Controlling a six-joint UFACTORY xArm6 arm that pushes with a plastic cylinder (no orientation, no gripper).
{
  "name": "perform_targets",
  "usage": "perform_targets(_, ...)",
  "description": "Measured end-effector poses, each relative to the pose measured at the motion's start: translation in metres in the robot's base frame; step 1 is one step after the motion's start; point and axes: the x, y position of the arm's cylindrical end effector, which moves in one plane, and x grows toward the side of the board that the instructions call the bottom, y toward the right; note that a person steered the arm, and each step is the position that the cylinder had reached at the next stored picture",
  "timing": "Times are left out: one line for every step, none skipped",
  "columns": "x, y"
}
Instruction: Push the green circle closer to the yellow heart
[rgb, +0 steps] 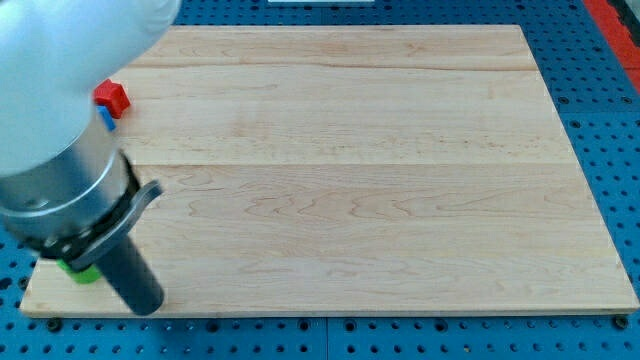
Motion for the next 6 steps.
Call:
perform_targets(-0.013,-0.015)
perform_targets(-0.041,-0.03)
perform_targets(-0.045,-0.058)
perform_targets(-0.008,-0.039)
perform_targets(-0.002,-0.058)
perform_targets(-0.002,-0.075)
